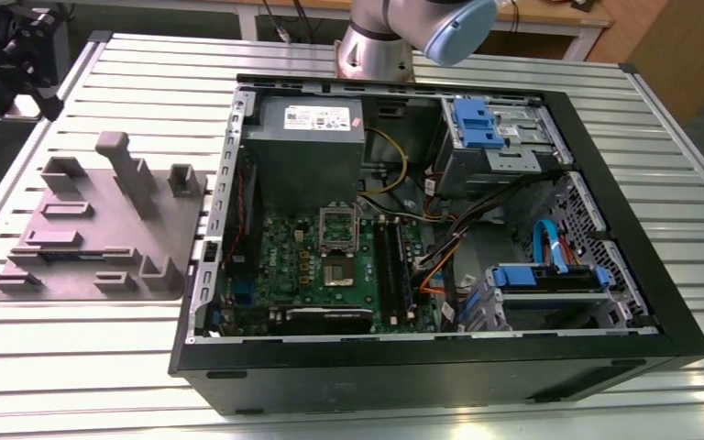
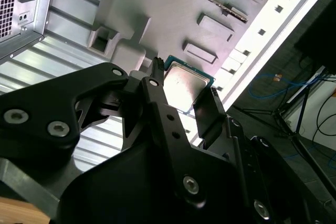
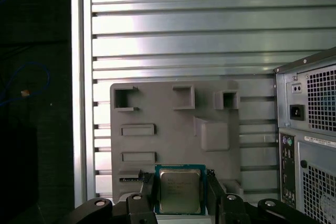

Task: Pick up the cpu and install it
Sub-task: 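Pick up the cpu and move it towards the insertion slot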

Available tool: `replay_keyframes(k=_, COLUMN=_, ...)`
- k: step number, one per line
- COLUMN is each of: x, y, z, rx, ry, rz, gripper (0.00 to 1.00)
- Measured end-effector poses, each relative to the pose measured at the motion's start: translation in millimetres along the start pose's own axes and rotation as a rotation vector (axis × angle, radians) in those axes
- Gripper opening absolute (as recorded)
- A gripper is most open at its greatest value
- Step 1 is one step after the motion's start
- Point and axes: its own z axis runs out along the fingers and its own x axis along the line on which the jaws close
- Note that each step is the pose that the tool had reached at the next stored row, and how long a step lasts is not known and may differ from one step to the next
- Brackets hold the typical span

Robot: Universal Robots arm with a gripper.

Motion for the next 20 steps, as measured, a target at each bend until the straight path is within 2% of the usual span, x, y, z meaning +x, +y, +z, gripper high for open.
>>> replay_keyframes(k=16, x=-3.6, y=0.1, z=-0.1, rx=0.0001, ry=0.0001, rz=0.0, gripper=0.47)
replay_keyframes(k=17, x=-13.3, y=0.6, z=-0.2, rx=0.0, ry=0.0, rz=0.0, gripper=0.47)
replay_keyframes(k=20, x=-13.8, y=0.6, z=-0.1, rx=0.0, ry=0.0001, rz=0.0, gripper=0.47)
